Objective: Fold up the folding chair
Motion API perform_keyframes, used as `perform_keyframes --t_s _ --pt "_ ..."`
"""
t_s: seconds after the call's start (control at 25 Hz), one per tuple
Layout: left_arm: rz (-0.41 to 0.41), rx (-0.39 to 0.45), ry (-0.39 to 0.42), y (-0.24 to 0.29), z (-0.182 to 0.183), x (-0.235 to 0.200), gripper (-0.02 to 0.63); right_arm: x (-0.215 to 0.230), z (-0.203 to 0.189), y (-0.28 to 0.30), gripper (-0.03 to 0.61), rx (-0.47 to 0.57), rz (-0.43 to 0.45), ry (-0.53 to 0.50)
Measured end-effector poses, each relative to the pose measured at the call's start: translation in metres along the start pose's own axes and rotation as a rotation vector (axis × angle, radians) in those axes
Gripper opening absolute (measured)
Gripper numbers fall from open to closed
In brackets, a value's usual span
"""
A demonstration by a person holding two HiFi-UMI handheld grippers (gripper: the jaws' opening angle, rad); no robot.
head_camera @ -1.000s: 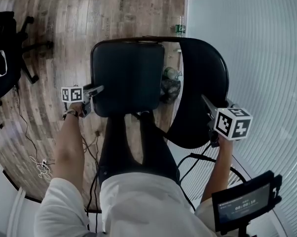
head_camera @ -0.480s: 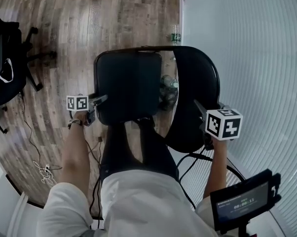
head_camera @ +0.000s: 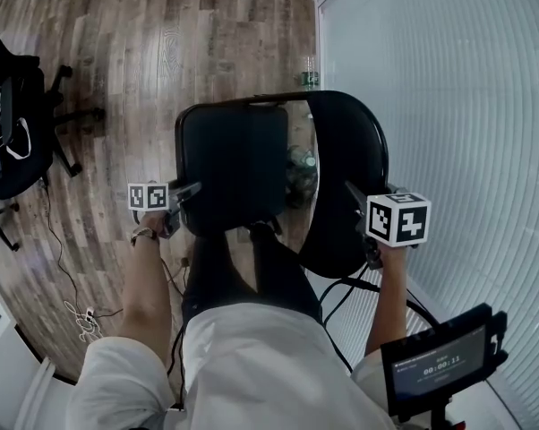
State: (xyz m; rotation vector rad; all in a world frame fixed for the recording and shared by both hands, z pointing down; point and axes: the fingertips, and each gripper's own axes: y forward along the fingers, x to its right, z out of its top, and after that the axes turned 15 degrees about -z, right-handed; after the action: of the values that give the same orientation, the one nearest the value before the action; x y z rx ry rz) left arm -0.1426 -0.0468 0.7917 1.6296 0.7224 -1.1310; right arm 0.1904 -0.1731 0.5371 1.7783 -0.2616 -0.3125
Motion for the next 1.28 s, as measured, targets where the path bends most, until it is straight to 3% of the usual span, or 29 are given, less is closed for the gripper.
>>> perform_keyframes --t_s 0.44,0.76,1.28 --pt "0.006 0.029 0.045 0.026 -0.005 0.035 0.304 0.020 -0.006 0.005 0.144 0.009 0.004 0.001" --pt "0.018 0.027 0.048 0.038 -0.005 0.048 0.298 0.007 -0.002 -0.003 0.147 0.048 0.211 0.065" --pt "-0.022 0.039 0.063 0.056 -0.002 0.088 0.284 0.008 0.008 -0.014 0.138 0.069 0.186 0.042"
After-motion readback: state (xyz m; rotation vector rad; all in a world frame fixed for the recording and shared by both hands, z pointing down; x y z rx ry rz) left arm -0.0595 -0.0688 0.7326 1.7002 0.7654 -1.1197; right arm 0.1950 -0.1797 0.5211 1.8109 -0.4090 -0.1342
